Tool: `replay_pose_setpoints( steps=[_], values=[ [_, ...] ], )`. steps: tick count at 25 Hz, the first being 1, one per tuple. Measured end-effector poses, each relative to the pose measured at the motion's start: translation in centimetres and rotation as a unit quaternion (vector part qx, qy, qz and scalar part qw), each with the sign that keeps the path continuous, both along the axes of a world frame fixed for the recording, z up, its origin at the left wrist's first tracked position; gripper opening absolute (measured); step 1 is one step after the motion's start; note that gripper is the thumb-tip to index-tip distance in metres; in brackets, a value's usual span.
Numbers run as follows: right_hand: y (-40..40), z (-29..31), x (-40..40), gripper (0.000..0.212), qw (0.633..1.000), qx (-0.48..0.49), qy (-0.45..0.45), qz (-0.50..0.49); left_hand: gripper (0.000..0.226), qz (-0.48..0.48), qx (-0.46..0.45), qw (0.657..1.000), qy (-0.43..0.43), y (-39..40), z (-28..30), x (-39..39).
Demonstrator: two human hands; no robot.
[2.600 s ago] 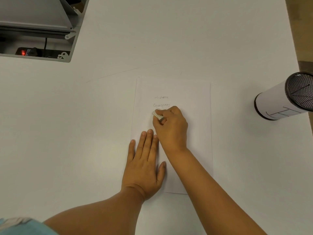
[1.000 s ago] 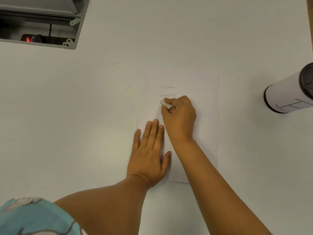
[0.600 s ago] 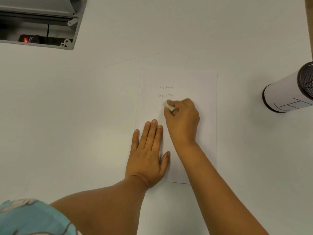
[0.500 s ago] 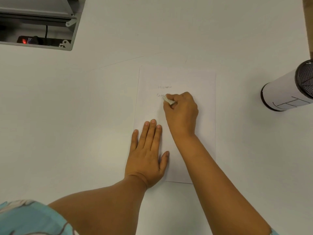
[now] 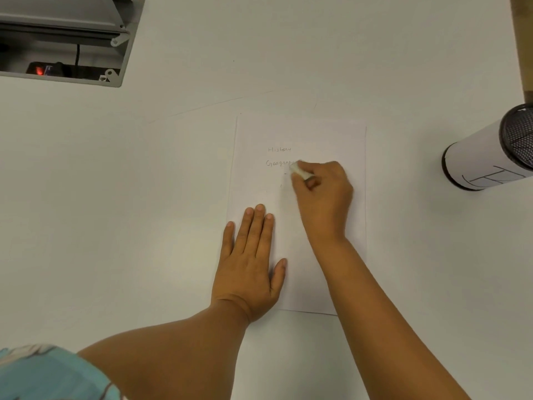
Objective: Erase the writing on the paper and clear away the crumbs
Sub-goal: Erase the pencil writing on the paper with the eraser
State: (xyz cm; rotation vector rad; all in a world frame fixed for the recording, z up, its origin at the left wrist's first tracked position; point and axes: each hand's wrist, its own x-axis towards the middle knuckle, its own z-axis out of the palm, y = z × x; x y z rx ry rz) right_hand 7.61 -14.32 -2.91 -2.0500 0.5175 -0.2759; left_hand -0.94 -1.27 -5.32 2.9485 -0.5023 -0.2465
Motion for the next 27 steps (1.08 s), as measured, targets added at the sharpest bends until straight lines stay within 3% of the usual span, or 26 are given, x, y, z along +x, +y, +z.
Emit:
replay_pose_setpoints(
  steps=[4, 6, 9, 14, 18, 23, 27],
  values=[
    [-2.6, 0.3, -2.7, 0.009, 0.957, 0.213, -0.041, -0.193, 0.067, 0.001, -0.007, 1.000, 0.007, 0.0, 0.0, 0.1],
    [-2.9, -0.1, -3.9, 0.014, 0.965, 0.178, -0.020, -0.192, 0.066, 0.001, -0.004, 1.000, 0.006, 0.0, 0.1, 0.0],
    [-1.6, -0.8, -4.4, 0.018, 0.994, 0.051, -0.024, -0.096, 0.065, -0.004, 0.001, 1.000, 0.001, 0.0, 0.0, 0.1],
    [0.6, -1.5, -3.7, 0.015, 0.998, -0.046, -0.028, 0.032, 0.061, -0.018, 0.005, 1.000, -0.009, 0.0, 0.0, 0.1],
    [-1.5, -1.8, -2.6, 0.012, 0.996, -0.056, -0.025, -0.062, 0.062, -0.016, 0.005, 1.000, -0.010, 0.1, -0.1, 0.1],
    [0.6, -1.4, -3.6, 0.012, 0.998, -0.048, -0.019, 0.041, 0.062, -0.015, 0.003, 1.000, -0.006, 0.1, 0.0, 0.0],
    [-1.0, -1.5, -2.8, 0.011, 0.996, -0.038, -0.022, -0.079, 0.061, -0.014, 0.001, 1.000, -0.007, 0.0, -0.1, 0.1]
  ],
)
